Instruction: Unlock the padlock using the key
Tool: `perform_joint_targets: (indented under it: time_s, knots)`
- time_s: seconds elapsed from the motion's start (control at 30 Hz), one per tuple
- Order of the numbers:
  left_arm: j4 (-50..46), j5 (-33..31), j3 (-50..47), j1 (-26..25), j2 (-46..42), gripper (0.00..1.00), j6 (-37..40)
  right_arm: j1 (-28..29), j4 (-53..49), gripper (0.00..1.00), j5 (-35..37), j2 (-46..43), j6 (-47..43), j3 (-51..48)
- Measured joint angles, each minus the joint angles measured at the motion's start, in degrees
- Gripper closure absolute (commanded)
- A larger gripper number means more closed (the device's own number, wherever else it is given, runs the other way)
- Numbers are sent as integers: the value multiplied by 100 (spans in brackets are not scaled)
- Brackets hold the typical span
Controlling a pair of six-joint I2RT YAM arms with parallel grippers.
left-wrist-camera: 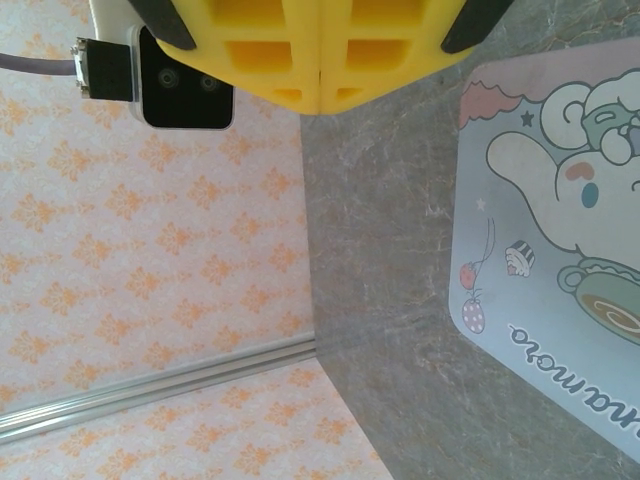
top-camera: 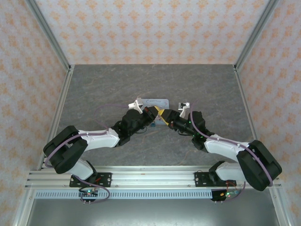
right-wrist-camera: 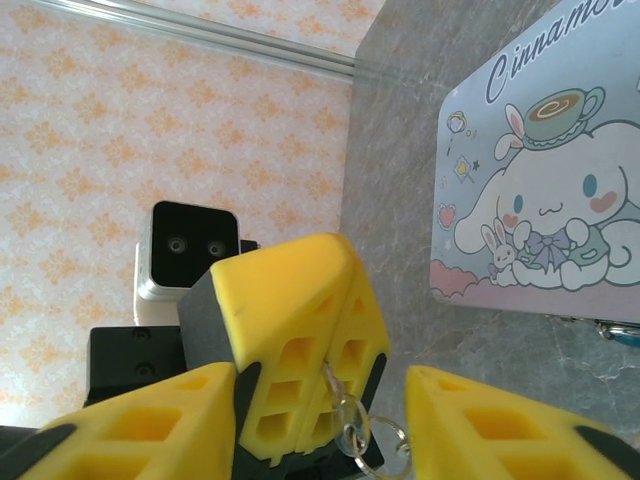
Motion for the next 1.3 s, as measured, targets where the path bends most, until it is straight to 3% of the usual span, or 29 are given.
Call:
perform_joint_targets:
  time_s: [0.23,0.9,1.3]
  knots:
    - [0,15,0,0,0,100,-52,-4,140,68,-85,-26,-33,-28]
    - [302,52,52,-11,114,100,-350,-103,-46,67,-474,-472,-55,-459]
    - [317,55,55,-13,122,100,-369,-452,-380,62,-498,-721,-164,-376]
